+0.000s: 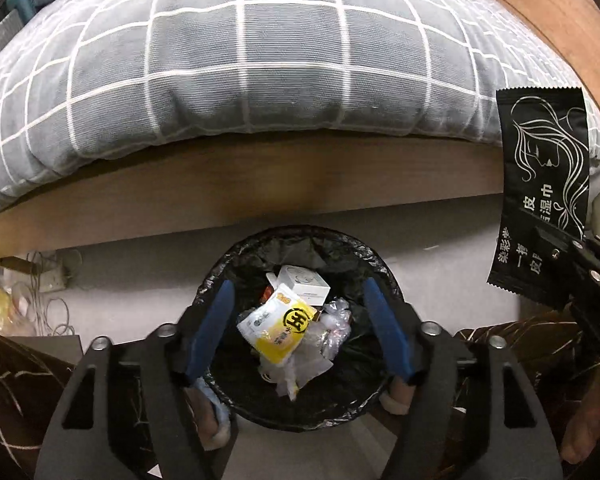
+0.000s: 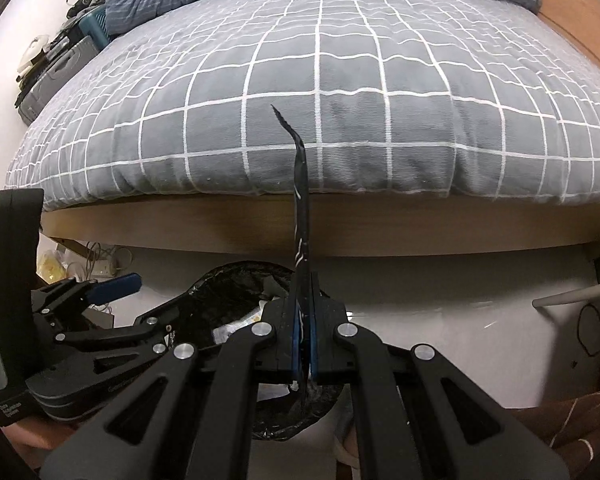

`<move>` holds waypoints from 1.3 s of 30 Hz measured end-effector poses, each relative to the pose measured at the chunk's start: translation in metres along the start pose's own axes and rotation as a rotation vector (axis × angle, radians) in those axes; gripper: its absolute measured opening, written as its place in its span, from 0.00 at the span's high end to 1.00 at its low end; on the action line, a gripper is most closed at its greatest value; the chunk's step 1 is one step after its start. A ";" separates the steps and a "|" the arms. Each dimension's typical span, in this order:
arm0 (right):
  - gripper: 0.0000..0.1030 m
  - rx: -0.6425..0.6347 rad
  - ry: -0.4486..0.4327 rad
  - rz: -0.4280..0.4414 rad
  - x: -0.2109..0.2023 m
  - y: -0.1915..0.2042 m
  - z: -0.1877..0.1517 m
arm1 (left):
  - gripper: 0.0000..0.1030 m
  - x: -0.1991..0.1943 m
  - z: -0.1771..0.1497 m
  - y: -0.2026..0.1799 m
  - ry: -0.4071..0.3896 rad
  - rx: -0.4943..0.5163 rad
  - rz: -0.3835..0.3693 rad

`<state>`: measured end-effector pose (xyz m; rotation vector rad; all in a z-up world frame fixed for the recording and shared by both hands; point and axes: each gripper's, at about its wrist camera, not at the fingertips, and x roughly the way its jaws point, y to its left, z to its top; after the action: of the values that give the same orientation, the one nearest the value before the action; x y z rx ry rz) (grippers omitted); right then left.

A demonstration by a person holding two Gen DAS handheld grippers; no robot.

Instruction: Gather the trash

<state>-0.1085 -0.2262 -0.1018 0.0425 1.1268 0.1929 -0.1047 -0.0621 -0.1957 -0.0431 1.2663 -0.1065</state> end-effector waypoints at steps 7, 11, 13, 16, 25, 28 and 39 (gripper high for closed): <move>0.97 -0.039 0.018 0.015 0.007 0.021 0.000 | 0.11 -0.013 -0.003 0.030 -0.037 -0.049 0.020; 0.97 -0.063 0.036 0.017 0.013 0.038 0.001 | 0.06 -0.021 -0.007 0.049 -0.052 -0.079 0.043; 0.97 -0.067 0.045 0.023 0.016 0.047 0.003 | 0.06 -0.024 -0.010 0.059 -0.056 -0.088 0.058; 0.97 -0.087 0.065 0.025 0.023 0.061 0.001 | 0.06 -0.028 -0.015 0.074 -0.059 -0.105 0.072; 0.94 -0.151 0.118 0.036 0.041 0.099 -0.004 | 0.06 -0.035 -0.023 0.104 -0.058 -0.146 0.087; 0.94 -0.159 0.123 0.033 0.044 0.105 -0.004 | 0.06 -0.034 -0.025 0.108 -0.055 -0.154 0.092; 0.43 -0.142 0.087 -0.011 0.038 0.101 -0.002 | 0.06 -0.042 -0.023 0.109 -0.072 -0.157 0.087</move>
<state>-0.1079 -0.1206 -0.1231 -0.0987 1.1976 0.2667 -0.1333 0.0512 -0.1730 -0.1258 1.2004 0.0686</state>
